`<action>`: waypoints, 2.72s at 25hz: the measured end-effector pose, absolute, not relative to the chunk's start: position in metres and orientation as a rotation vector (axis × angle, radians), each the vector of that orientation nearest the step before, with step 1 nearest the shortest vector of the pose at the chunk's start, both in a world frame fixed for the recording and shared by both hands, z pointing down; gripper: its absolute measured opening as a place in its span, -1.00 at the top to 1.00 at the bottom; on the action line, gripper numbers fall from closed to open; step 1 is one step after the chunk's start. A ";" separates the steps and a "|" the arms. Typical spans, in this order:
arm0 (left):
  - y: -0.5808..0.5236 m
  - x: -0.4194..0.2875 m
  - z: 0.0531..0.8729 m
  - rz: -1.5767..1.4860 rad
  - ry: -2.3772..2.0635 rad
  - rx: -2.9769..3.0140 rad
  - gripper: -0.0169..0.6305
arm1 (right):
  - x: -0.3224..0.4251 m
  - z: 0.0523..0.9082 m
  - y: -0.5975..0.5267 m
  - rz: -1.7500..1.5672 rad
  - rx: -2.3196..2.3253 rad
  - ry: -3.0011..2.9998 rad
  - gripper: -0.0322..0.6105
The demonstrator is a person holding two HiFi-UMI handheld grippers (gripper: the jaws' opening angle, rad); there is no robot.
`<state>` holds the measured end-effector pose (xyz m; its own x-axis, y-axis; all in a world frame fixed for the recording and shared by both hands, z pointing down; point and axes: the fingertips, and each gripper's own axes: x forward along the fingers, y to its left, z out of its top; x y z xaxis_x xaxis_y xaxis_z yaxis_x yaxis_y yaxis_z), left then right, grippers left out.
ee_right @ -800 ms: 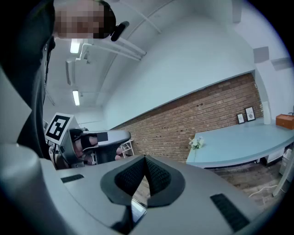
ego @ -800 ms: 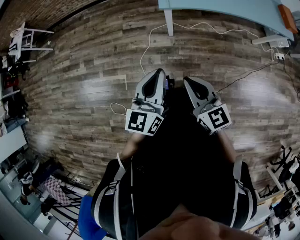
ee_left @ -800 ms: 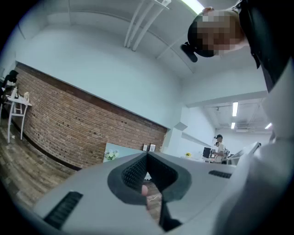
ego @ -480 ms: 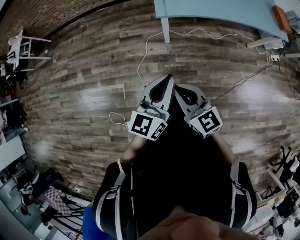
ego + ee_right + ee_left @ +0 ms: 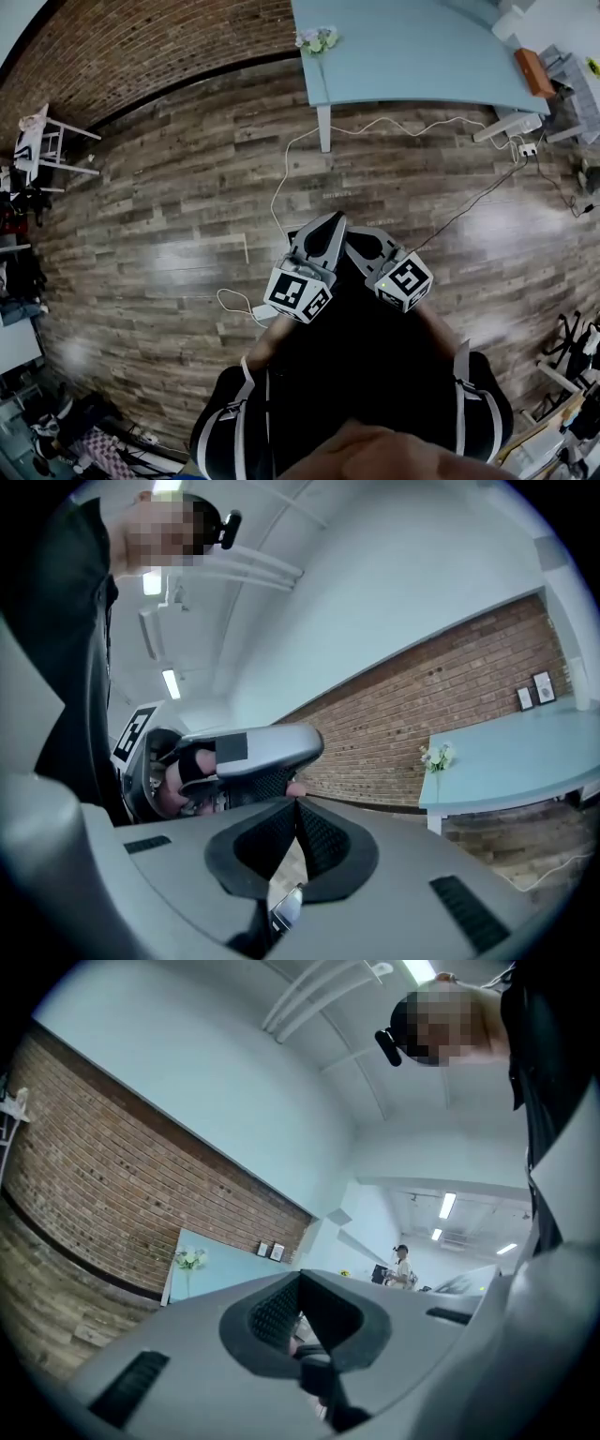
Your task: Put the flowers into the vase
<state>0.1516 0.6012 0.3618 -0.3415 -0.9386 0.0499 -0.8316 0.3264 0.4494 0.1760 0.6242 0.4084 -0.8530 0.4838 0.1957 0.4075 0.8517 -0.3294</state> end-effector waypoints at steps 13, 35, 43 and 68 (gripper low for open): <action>0.680 0.093 0.402 -0.456 -2.297 1.453 0.86 | 0.151 0.421 0.613 0.450 -0.315 -2.768 0.84; 0.573 -0.010 0.387 -0.417 -2.467 1.224 0.86 | 0.040 0.412 0.507 0.348 -0.482 -2.834 0.84; 0.537 -0.040 0.391 -0.393 -2.507 1.129 0.86 | 0.010 0.421 0.464 0.436 -0.547 -2.827 0.84; 0.557 -0.276 0.406 -0.580 -2.468 1.099 0.86 | -0.189 0.431 0.455 0.366 -0.319 -2.731 0.84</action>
<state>-0.2762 0.5572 0.4065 -0.6238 -0.7631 0.1689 -0.6079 0.6096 0.5088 -0.1895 0.4551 0.4313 -0.9075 0.2665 0.3246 0.1717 0.9408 -0.2924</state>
